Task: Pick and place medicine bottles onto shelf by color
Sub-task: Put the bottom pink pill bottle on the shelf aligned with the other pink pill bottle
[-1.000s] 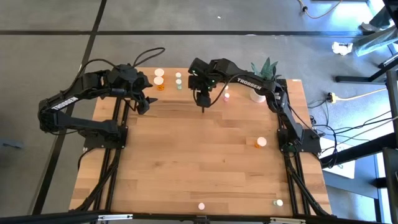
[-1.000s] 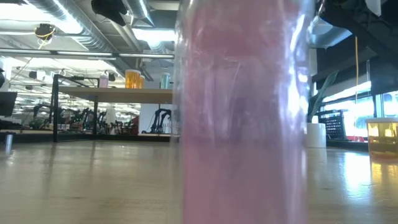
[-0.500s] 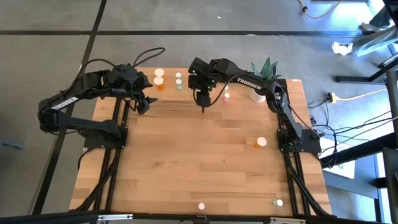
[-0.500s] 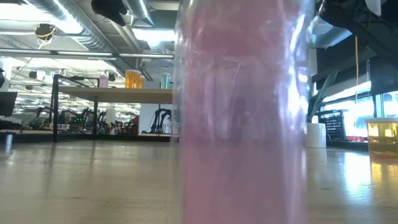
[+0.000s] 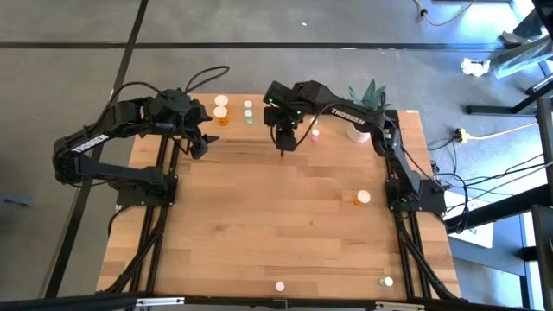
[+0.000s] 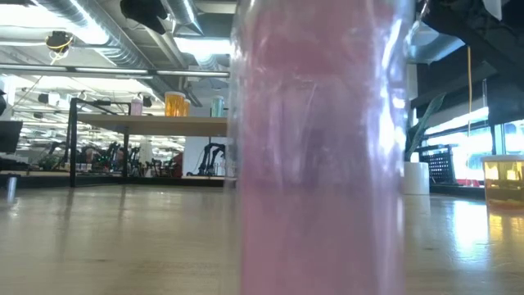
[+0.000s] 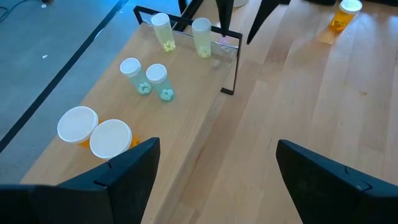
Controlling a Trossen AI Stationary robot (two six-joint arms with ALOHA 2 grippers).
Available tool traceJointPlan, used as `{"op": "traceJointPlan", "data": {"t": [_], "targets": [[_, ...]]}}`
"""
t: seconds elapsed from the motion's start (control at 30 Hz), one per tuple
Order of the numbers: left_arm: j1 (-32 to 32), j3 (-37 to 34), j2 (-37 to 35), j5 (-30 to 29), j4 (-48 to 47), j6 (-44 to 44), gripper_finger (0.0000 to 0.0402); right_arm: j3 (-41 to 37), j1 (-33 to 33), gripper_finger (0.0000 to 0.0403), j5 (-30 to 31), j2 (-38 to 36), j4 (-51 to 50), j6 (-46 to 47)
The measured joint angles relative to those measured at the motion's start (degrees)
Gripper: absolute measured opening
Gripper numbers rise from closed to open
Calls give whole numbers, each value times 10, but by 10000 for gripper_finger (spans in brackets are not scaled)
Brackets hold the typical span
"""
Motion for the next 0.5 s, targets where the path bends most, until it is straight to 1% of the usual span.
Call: {"op": "traceJointPlan", "data": {"t": [0.17, 0.33, 0.5], "targets": [[0, 0, 0, 0, -4, 0, 315, -1, 11, 172, -1, -35, -2, 27], [0, 0, 0, -2, -35, -13, 315, -1, 34, 172, -1, -69, -5, 55], [0, 0, -1, -2, -54, -31, 315, -1, 56, 172, -1, -96, -37, 103]]}}
